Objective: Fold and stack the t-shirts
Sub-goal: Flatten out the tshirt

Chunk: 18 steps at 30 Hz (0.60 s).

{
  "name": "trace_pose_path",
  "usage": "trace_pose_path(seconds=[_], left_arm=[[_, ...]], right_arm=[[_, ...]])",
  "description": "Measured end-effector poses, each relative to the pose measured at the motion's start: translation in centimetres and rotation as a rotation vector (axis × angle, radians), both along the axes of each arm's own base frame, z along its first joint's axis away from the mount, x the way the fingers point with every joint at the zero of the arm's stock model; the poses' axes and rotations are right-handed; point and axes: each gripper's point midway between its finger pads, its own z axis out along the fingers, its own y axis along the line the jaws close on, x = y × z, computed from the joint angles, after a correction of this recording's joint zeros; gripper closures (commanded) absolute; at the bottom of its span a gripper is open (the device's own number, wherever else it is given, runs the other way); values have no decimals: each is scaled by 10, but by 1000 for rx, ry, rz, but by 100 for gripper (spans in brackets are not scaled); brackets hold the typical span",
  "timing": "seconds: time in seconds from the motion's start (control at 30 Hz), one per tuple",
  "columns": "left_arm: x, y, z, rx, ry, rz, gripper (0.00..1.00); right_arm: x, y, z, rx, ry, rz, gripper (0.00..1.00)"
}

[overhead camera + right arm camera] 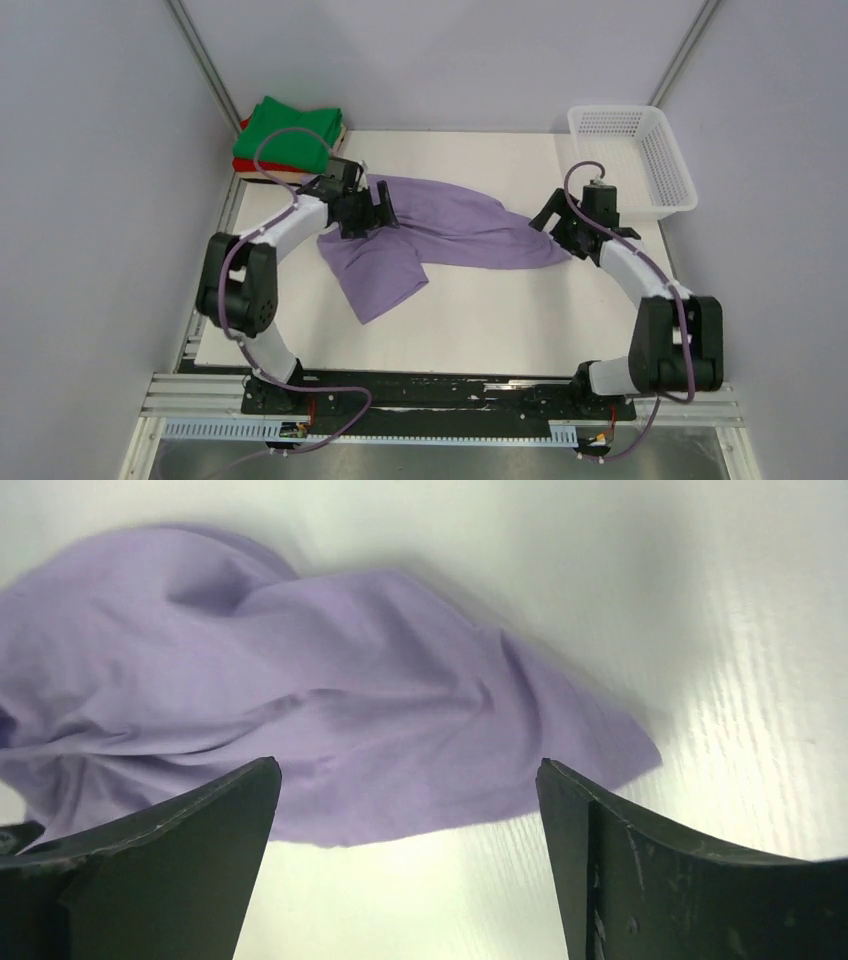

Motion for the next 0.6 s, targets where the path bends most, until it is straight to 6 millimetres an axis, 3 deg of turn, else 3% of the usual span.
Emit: trace_pose_path(seconds=[0.17, 0.27, 0.33, 0.5, 0.6], left_arm=[[-52, 37, 65, 70, -109, 62, 0], [-87, 55, 83, 90, -148, 100, 0], [-109, 63, 76, 113, -121, 115, 0], [-163, 69, 27, 191, 62, 103, 0], [-179, 62, 10, 215, 121, 80, 1]], right_arm=[[-18, -15, 88, -53, -271, -59, 0], [-31, -25, 114, -78, -377, -112, 0], [-40, -31, 114, -92, -393, -143, 0], [-56, -40, 83, -120, -318, -181, 0], [-59, -46, 77, -129, -295, -201, 0]])
